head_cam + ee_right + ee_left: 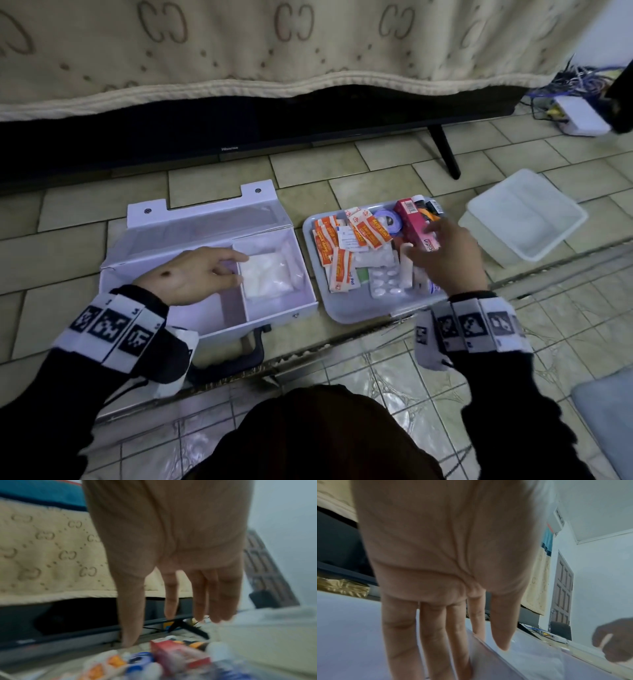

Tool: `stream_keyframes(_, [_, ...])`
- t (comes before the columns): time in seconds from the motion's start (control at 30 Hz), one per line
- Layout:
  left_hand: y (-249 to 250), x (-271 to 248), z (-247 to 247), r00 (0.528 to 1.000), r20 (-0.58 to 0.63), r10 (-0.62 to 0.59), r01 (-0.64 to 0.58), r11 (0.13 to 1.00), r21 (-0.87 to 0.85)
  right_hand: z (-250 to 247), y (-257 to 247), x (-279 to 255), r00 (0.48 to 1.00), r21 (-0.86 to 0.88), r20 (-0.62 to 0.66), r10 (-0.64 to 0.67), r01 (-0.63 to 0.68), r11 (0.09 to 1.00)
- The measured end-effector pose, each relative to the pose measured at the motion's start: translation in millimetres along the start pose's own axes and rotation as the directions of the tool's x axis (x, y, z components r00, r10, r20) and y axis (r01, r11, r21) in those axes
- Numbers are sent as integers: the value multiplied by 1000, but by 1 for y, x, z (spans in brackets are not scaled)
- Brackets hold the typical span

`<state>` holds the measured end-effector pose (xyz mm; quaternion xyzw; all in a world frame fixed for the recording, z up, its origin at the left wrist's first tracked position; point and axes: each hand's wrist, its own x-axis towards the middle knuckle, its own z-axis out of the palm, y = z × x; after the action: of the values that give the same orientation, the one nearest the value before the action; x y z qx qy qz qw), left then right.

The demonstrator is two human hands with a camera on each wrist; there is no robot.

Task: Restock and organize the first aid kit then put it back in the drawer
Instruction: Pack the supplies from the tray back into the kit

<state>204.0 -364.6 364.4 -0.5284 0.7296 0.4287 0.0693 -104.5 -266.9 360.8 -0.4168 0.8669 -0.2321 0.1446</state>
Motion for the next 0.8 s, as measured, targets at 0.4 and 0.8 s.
stream_keyframes(0.4, [-2,0,-1,1000,4,-8,8,1000,3,-19,26,-7,978,-78,15,210,-208,975])
stream_keyframes(0.8, [-4,0,0,1000,0,-9,9,1000,23,-20,19,-6,973,69,90,212,-218,973])
